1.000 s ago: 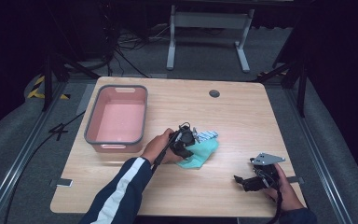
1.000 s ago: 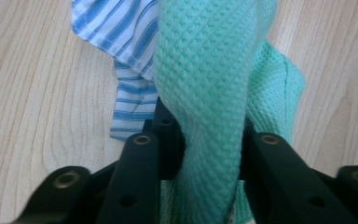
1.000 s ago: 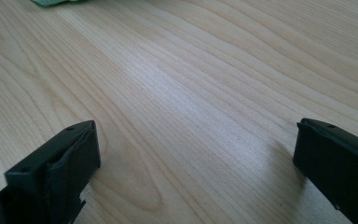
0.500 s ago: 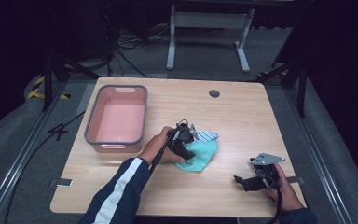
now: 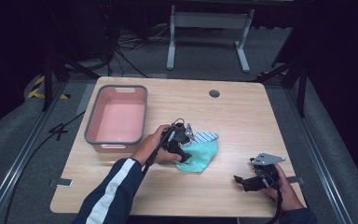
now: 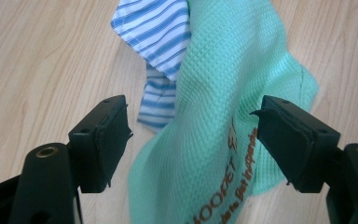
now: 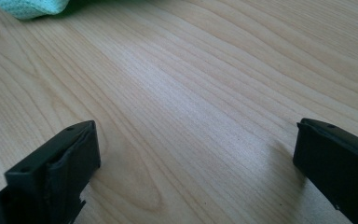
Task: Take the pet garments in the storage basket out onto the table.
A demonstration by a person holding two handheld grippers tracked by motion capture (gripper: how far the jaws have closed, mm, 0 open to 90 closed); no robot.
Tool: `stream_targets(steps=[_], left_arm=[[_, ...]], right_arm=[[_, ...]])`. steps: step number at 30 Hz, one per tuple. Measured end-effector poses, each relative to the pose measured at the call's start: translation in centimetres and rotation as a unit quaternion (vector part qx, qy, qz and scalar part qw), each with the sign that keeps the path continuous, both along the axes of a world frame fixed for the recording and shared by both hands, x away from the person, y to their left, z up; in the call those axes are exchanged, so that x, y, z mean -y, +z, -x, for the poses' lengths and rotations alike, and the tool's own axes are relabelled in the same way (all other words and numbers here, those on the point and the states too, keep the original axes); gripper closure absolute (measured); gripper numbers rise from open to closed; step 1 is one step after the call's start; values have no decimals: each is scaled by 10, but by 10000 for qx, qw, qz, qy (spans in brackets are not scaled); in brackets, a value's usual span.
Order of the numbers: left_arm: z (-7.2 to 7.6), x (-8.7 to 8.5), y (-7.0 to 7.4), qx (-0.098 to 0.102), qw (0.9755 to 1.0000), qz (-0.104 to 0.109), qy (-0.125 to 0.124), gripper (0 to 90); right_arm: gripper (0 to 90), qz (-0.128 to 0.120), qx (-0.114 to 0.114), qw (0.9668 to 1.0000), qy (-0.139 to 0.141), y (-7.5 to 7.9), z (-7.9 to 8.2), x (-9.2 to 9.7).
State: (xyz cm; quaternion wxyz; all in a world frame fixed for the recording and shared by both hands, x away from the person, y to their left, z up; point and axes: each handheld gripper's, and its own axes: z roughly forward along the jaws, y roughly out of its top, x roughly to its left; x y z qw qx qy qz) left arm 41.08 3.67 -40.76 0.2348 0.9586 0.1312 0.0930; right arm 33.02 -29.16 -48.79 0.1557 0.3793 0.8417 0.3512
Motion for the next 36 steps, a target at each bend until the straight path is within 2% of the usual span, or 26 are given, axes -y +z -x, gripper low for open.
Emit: stream_targets(steps=[5, 8, 12, 21, 27, 30, 36], left_arm=[[8, -7, 6, 96, 9999, -51, -23, 246], [13, -11, 8, 153, 9997, -169, -35, 242], [18, -18, 11, 186, 9997, -170, -54, 236], [34, -32, 13, 423, 9985, -326, -81, 216], [44, -41, 11, 507, 9978, -426, -80, 218], [51, -52, 7, 537, 9971, -526, -104, 218], [63, -69, 4, 579, 9966, -577, -45, 213]], right_arm=[[7, -7, -4, 10000, -4, 0, 0, 0], [7, -11, -7, 10000, -6, 0, 0, 0], [7, -7, -4, 10000, -3, 0, 0, 0], [7, -13, -8, 10000, -7, 0, 0, 0], [7, -13, -6, 10000, -7, 0, 0, 0], [7, -4, -3, 10000, -3, 0, 0, 0], [7, -14, -8, 10000, -8, 0, 0, 0]])
